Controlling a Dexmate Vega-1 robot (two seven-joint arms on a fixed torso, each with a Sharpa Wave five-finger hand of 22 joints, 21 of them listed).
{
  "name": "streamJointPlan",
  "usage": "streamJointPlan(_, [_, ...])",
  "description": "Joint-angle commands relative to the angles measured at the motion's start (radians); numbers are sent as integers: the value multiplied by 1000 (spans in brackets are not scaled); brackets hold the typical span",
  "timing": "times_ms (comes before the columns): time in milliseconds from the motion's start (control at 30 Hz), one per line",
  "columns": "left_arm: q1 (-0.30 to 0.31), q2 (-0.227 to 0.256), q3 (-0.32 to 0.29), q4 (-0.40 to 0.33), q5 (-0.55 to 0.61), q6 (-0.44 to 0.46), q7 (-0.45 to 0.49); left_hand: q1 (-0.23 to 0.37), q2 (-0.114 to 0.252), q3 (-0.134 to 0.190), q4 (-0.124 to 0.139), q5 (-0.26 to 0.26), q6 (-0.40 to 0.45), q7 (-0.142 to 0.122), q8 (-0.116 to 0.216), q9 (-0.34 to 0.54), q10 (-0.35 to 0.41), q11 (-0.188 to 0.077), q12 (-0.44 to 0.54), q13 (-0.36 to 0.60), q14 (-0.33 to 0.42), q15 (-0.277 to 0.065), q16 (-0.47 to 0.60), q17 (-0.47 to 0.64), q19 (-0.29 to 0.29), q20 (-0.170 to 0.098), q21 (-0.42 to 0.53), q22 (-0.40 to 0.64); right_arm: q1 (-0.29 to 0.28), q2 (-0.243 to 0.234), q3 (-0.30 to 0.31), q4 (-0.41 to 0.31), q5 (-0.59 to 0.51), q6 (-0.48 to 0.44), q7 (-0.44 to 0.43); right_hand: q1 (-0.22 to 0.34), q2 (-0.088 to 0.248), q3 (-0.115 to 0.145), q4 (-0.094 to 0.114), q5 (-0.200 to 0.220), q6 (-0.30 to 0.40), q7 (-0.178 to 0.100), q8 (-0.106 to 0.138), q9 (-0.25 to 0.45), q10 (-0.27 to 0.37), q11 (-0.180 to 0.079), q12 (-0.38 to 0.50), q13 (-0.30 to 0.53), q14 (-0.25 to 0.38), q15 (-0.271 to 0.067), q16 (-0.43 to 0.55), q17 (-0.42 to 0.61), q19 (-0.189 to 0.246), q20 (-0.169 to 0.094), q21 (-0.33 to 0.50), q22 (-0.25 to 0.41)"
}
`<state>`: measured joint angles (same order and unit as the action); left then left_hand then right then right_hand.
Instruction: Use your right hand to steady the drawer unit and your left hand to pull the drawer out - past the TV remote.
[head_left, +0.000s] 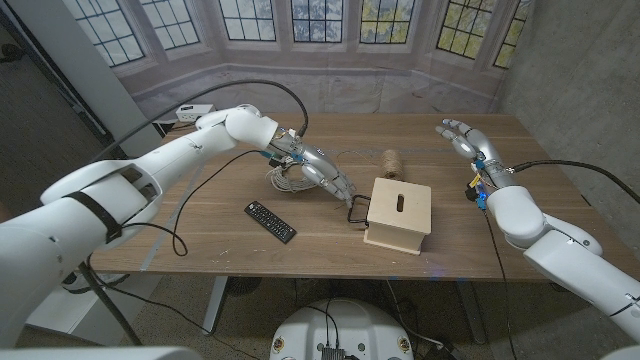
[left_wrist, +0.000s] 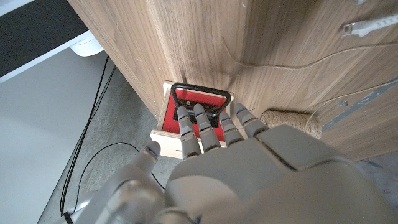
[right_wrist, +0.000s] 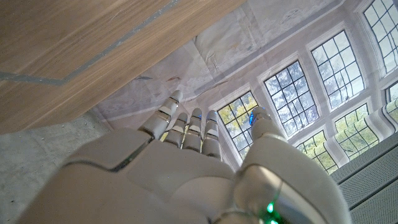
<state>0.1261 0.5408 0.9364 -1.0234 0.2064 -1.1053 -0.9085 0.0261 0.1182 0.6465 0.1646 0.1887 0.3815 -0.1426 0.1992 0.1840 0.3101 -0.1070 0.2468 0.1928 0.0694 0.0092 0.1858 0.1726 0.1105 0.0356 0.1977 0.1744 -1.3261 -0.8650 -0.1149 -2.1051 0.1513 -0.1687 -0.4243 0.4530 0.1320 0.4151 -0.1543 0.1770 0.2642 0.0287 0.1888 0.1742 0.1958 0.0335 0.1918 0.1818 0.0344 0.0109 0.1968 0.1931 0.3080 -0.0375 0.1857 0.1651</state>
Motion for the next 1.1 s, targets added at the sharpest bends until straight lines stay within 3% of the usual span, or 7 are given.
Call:
streamJointPlan(33, [-6, -20, 15, -9, 88, -11, 47, -11, 2, -5, 5, 5, -6, -1, -3, 2, -10, -2, -7, 5, -10, 3, -3, 2, -4, -1, -2, 3, -23, 2, 19, -8, -6, 30, 30, 13, 1, -6, 3, 5, 5, 3, -1, 5, -2, 1, -1, 3, -2, -1, 4, 2, -1, -7, 1, 2])
streamJointPlan(333, [-10, -21, 29, -32, 148, 22, 66, -18, 1, -13, 10, 6, 3, 5, -1, 3, -35, 0, -20, 5, -25, 8, -6, 4, -9, -5, -3, 4, -38, 22, 19, 4, -23, 93, 32, 12, 2, -9, 4, 5, 9, 3, 0, 5, 5, 1, 1, 3, 6, -4, 7, 2, 4, -7, 3, 2])
streamJointPlan(1100, [-18, -44, 51, -25, 236, 44, 156, -26, 0, -28, 16, 8, 17, 24, 1, 5, -56, 6, -31, 5, -38, 16, -5, 5, -18, -3, -3, 4, -29, 26, 13, 9, -48, 124, 78, 16, 3, -13, 3, 6, 22, 4, 3, 5, 19, 6, 5, 3, 16, -9, 10, 2, 10, -10, 5, 2])
